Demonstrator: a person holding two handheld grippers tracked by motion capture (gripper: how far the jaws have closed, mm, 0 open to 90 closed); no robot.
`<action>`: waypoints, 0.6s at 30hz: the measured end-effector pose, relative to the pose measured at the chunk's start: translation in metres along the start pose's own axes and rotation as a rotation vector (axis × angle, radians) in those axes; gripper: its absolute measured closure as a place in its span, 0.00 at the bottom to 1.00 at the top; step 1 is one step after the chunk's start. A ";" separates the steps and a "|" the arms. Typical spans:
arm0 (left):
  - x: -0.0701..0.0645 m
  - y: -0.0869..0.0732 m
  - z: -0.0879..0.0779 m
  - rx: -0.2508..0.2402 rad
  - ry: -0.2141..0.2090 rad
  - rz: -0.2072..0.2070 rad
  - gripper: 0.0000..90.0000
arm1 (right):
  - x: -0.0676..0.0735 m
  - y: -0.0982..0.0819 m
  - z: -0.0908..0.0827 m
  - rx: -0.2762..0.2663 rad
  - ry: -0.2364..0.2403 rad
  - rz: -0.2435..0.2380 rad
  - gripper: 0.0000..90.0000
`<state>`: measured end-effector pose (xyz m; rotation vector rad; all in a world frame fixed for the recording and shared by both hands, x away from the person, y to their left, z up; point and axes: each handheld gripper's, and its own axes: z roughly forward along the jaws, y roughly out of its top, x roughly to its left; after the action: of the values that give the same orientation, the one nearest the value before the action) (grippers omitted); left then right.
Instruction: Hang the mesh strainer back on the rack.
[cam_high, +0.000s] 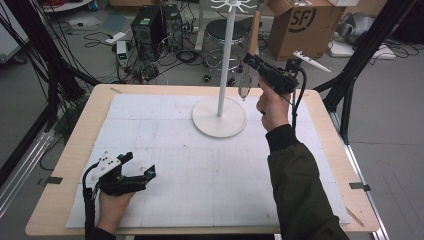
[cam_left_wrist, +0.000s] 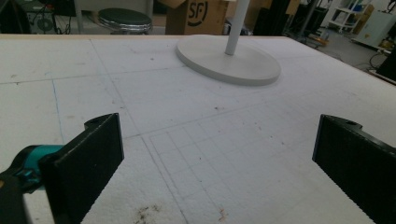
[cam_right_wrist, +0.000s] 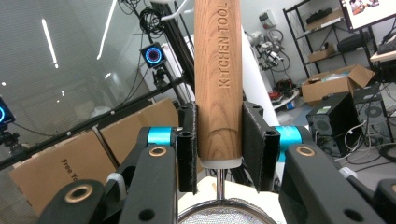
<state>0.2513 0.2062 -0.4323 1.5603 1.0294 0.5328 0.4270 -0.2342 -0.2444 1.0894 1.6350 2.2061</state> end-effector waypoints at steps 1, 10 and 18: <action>0.000 0.000 0.000 0.002 -0.001 0.001 0.03 | 0.000 0.001 0.001 0.000 -0.003 -0.001 0.77; 0.005 0.000 -0.001 -0.005 0.006 -0.017 0.03 | -0.004 0.012 0.005 -0.011 -0.019 -0.012 0.77; 0.006 -0.001 -0.001 0.001 0.004 -0.017 0.03 | -0.009 0.021 0.011 -0.013 -0.022 -0.010 0.77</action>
<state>0.2531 0.2116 -0.4342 1.5506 1.0453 0.5236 0.4458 -0.2389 -0.2287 1.0952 1.6119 2.1875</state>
